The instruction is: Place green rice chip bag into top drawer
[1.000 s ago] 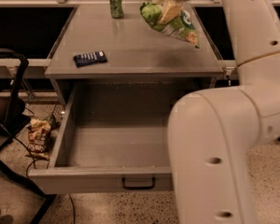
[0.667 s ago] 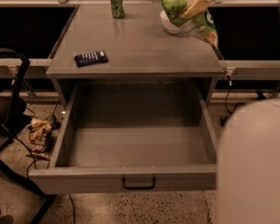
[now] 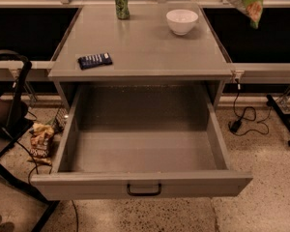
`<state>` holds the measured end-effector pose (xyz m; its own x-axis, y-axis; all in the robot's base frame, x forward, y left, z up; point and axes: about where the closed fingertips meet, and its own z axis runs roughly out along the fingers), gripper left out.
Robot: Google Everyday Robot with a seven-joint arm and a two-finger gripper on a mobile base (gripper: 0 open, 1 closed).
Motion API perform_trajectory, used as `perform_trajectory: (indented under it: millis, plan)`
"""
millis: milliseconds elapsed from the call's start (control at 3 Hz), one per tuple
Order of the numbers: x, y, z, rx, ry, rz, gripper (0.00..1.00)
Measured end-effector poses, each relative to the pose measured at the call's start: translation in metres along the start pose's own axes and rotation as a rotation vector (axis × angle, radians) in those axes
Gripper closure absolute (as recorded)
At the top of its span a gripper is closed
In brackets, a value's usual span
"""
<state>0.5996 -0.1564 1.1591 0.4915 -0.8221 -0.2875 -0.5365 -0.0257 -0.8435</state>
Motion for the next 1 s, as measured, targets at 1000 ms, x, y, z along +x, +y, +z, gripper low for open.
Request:
perform_trajectory:
  millis: [1000]
  plan:
    - [-0.050, 0.232, 0.118, -0.366, -0.324, -0.175, 1.00]
